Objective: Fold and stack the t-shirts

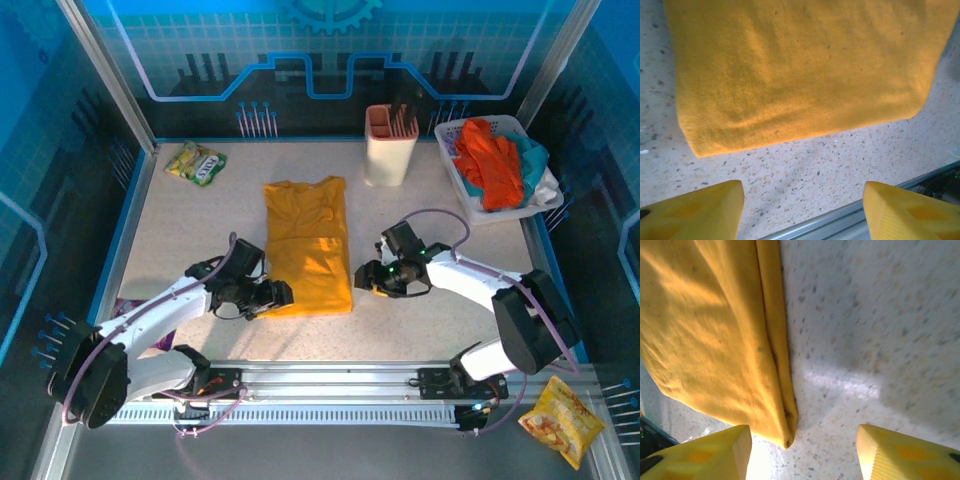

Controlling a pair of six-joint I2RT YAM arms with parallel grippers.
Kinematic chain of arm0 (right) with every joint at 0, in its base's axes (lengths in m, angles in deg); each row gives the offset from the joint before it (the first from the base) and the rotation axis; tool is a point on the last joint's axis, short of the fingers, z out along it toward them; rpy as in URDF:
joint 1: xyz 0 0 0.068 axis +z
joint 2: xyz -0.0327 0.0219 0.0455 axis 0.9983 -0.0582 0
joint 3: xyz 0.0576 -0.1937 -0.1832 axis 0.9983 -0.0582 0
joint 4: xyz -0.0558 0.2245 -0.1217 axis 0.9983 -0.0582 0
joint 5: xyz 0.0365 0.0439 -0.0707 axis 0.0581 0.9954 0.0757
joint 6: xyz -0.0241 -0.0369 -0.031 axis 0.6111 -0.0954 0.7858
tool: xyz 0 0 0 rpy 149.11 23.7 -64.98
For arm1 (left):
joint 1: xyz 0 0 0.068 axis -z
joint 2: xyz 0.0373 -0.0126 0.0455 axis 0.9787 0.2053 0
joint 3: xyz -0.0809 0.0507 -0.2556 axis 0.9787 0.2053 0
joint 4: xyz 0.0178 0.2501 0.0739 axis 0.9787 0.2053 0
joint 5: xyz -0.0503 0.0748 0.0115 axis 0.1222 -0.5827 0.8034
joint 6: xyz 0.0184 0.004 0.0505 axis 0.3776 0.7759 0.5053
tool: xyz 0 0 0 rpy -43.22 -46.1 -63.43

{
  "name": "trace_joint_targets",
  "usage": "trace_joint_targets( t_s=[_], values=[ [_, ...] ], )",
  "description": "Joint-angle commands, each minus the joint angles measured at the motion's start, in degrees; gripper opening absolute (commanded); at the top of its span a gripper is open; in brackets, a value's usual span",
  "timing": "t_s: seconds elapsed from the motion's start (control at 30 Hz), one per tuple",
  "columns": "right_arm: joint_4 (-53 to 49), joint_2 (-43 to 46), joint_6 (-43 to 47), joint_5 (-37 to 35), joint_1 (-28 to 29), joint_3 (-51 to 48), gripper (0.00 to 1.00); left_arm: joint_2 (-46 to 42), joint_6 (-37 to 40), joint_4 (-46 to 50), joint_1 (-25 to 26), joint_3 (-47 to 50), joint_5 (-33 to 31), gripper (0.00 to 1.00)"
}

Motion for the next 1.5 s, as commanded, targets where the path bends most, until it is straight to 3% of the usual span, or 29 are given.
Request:
trace_joint_targets(
  t_s=[0.0,0.13,0.23,0.77,1.47],
  values=[
    [-0.76,0.57,-5.2,-2.92,3.15,-1.25,0.56,-1.2,2.51,7.28,-2.53,1.09,1.76,0.59],
    [0.82,-1.65,-7.47,-3.61,5.71,-0.82,0.53,-0.46,1.89,5.28,-5.01,3.0,3.65,0.47],
    [0.76,-3.61,-7.79,-3.8,6.89,0.49,0.51,1.87,1.56,5.93,-6.32,2.93,1.01,0.46],
    [2.46,-10.98,-9.98,-3.37,11.67,6.38,0.44,11.79,0.99,-6.13,-6.5,2.83,3.0,0.41],
    [0.74,-13.84,-10.04,-2.44,14.42,10.52,0.39,15.56,3.96,-4.43,-6.5,-0.44,0.33,0.32]
  ],
)
